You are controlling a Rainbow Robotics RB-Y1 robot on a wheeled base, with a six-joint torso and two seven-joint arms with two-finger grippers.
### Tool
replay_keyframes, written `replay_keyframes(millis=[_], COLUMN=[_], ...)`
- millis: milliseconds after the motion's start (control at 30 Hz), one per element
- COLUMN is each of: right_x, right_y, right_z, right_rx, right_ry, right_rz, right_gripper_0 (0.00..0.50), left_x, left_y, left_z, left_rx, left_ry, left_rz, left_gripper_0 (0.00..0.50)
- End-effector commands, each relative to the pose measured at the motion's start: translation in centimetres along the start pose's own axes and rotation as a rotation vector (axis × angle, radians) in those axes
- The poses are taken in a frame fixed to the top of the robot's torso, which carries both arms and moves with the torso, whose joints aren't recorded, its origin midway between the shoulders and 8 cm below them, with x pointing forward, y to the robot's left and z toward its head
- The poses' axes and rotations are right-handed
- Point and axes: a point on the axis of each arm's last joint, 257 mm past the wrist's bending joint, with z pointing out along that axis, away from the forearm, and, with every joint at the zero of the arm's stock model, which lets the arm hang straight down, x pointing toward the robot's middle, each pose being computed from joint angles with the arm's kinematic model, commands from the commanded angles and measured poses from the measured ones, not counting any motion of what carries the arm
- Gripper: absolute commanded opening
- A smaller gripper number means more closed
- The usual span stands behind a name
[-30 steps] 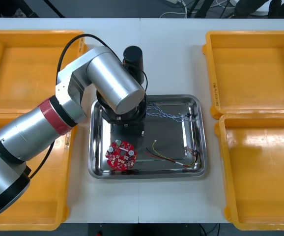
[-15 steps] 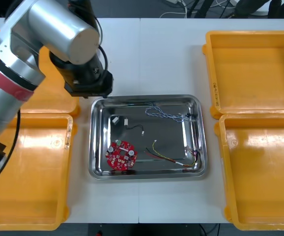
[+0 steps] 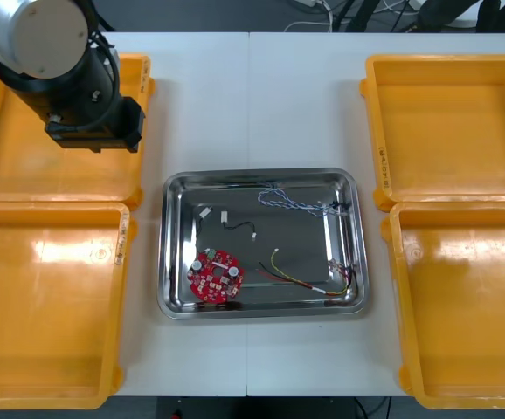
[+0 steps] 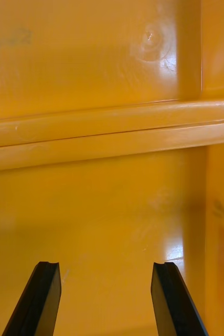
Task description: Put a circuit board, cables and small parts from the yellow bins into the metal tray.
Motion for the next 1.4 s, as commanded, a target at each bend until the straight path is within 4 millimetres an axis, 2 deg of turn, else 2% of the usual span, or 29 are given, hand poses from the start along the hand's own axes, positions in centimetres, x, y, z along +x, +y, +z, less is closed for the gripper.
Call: replay_keyframes(millis=[33, 367, 700, 1100, 1267, 1400], right_x=[-0.8, -0.5, 0.1, 1.0, 0.6, 0.7], right_y=[0.2, 0.9, 1.8, 2.6, 2.9, 3.1], right_z=[-1.0, -1.1, -1.0, -1.1, -1.2, -1.3], right_rx=[-0.015, -0.054, -0.092, -0.119, -0.129, -0.134], right_ry=[-0.035, -0.026, -0.007, 0.028, 0.021, 0.024], right_rz=[-0.046, -0.026, -0.004, -0.013, -0.015, -0.019], right_gripper_0=[0.500, 0.500, 0.500, 0.500, 0.500, 0.500], left_x=[0.3, 2.7, 5.3, 8.6, 9.5, 9.8], left_y=[4.0, 8.3, 11.4, 16.3, 17.8, 18.1], left_z=[-1.7, -1.7, -1.5, 0.1, 0.4, 0.6], left_rx=[-0.023, -0.027, -0.028, -0.057, -0.071, -0.066], left_ry=[-0.038, -0.040, -0.051, -0.035, -0.035, -0.041], left_rz=[0.072, 0.110, 0.110, 0.055, 0.074, 0.070], left_gripper_0=[0.500, 0.500, 0.500, 0.500, 0.500, 0.500])
